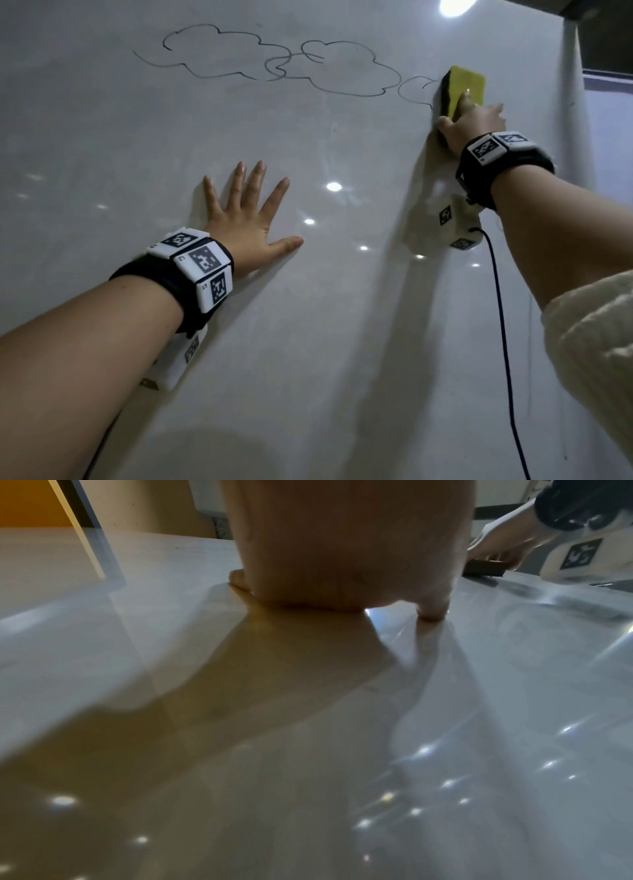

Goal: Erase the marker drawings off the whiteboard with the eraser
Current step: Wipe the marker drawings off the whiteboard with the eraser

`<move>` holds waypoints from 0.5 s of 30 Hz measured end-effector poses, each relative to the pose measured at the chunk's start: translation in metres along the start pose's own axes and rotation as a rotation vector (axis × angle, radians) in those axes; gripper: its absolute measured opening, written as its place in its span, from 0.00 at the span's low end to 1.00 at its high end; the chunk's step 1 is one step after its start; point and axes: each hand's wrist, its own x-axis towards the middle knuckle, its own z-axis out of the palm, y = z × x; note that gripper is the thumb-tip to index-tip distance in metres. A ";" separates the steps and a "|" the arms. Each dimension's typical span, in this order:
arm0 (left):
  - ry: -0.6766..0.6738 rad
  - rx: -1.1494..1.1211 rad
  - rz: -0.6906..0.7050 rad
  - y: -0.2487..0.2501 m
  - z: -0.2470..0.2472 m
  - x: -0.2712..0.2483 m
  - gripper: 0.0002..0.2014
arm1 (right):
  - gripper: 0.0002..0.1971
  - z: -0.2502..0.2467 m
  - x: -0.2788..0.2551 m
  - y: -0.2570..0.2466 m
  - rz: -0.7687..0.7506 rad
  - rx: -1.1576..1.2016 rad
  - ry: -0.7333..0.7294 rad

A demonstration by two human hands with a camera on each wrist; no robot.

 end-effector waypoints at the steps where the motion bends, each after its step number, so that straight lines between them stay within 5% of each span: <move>1: 0.000 0.000 -0.001 -0.001 0.000 0.000 0.43 | 0.32 0.001 -0.001 -0.001 -0.057 -0.014 -0.016; 4: -0.012 0.003 -0.002 0.000 0.000 0.001 0.43 | 0.32 0.003 -0.005 0.009 -0.117 -0.062 -0.029; 9: -0.003 0.003 0.001 -0.001 0.000 0.002 0.43 | 0.33 0.000 -0.004 -0.005 0.021 -0.006 -0.015; 15: -0.010 -0.001 0.012 -0.001 0.000 0.002 0.44 | 0.33 0.006 -0.011 -0.016 -0.158 -0.042 -0.043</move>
